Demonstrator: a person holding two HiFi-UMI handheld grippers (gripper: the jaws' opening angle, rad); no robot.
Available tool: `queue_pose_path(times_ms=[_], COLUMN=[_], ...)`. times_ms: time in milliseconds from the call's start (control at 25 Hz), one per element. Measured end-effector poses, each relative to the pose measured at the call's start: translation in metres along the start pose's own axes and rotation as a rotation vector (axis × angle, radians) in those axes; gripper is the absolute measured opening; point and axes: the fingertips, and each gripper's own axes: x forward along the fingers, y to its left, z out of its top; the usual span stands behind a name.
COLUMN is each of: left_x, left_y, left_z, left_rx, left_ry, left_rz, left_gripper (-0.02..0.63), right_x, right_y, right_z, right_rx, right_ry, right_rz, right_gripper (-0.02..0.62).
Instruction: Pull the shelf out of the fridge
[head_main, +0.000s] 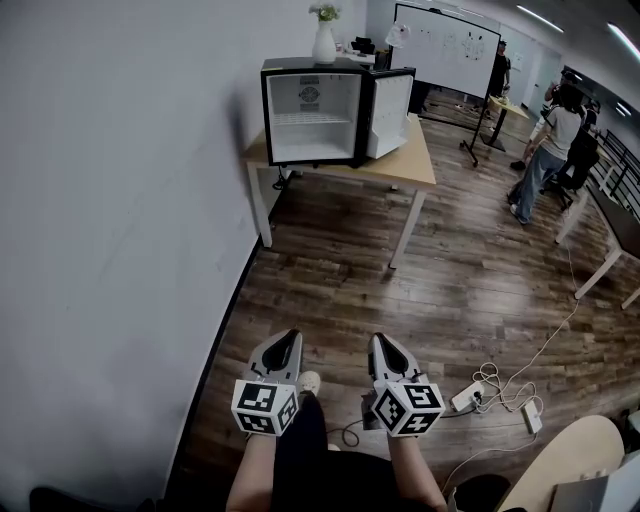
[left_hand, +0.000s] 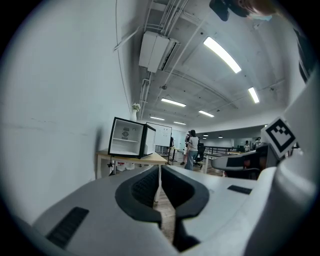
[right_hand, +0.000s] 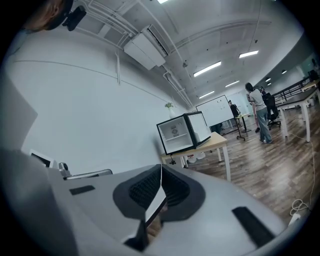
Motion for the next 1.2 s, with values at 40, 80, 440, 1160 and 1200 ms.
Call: queue_pose_path(times_ms=[40,80,440,1160,1200], left_x=[0.002,0.005,0.042,0.191,0.199], left_y=[0.002,0.004,0.031,0.106,0.111], left_z=[0.0,0.0,-0.001,0.033,0.035], left_rx=[0.0,0.001,-0.001,-0.023,-0.023], left_ry=[0.001,0.004,0.033,0.043,0.045], left_rz=[-0.001,-0.001,0.028,0.001,0.0], left_gripper=[0.015,0.015,0.015,0.015,0.015], right_x=[0.002,0.005,0.045,0.199,0.208], right_y=[-0.003,-0.006,-0.014,-0.06,-0.062], right_z=[-0.001,-0.001,0.005,0.047,0.049], right_rx=[0.003,0.007,0.018,0.034,0.034], right_ry=[0.005,0.008,0.028,0.048,0.049], right_rz=[-0.005,-0.009,0.016,-0.014,-0.015], right_gripper=[-0.008,-0.008,-0.008,-0.008,-0.008])
